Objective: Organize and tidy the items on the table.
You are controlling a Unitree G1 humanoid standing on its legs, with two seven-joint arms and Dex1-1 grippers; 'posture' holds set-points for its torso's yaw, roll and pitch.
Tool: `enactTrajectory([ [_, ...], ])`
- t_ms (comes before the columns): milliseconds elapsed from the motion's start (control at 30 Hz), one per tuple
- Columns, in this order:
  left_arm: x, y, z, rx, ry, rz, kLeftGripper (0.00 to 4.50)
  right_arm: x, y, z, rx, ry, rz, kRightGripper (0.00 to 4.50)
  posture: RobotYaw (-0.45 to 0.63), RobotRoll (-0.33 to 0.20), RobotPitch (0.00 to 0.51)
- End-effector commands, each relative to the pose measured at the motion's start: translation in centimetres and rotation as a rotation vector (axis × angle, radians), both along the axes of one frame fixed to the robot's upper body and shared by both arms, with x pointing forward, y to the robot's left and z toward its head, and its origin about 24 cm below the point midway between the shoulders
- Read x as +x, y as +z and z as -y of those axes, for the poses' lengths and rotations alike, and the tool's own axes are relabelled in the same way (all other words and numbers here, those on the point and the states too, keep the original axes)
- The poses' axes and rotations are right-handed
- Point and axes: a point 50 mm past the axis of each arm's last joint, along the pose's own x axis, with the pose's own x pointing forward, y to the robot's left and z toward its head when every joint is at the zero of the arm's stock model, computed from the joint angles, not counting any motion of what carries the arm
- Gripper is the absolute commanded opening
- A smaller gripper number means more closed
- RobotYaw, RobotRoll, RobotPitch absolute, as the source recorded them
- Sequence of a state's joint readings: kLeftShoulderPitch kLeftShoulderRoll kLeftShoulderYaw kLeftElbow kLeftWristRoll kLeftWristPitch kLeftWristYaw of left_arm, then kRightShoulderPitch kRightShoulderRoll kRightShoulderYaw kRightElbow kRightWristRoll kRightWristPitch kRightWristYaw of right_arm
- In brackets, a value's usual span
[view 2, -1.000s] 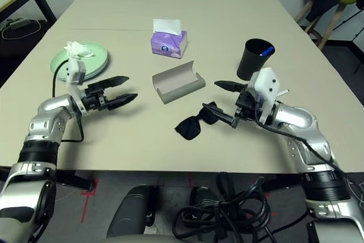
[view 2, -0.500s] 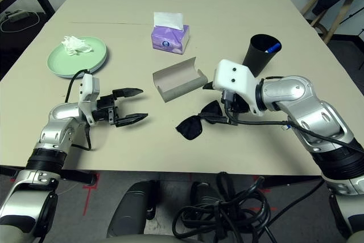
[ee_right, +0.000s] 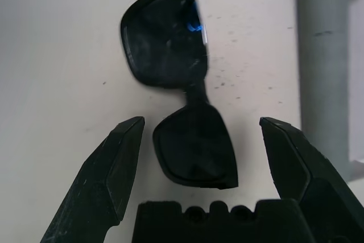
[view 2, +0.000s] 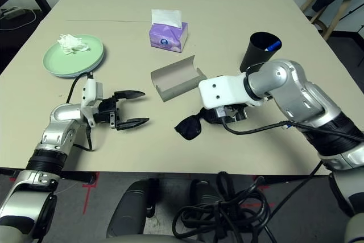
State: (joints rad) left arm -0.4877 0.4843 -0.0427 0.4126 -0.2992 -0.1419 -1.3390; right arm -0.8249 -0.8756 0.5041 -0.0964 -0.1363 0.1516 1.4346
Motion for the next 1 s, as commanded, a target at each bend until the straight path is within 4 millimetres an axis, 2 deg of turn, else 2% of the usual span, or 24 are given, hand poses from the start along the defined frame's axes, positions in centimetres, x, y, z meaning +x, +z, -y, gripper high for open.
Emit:
enactTrajectory([
  [33, -0.3, -0.3, 0.3, 0.019, -0.029, -0.015, 4.45, -0.1, 0.6, -1.3, -0.077, 0.067, 0.010, 4.50, 0.12, 0.000, 0.194],
  [333, -0.4, -0.3, 0.5, 0.016, -0.022, -0.010, 4.45, -0.8, 2.0, -4.2, -0.170, 0.152, 0.065, 4.50, 0.14, 0.000, 0.194],
  [633, -0.6, -0.3, 0.7, 0.017, -0.018, -0.005, 4.45, -1.0, 1.2, -4.7, -0.217, 0.084, 0.078, 4.50, 0.15, 0.000, 0.195],
  [1000, -0.5, -0.3, 0.8, 0.040, -0.019, -0.003, 4.45, -1.1, 0.0, -5.1, -0.269, 0.112, 0.067, 4.50, 0.15, 0.000, 0.190],
])
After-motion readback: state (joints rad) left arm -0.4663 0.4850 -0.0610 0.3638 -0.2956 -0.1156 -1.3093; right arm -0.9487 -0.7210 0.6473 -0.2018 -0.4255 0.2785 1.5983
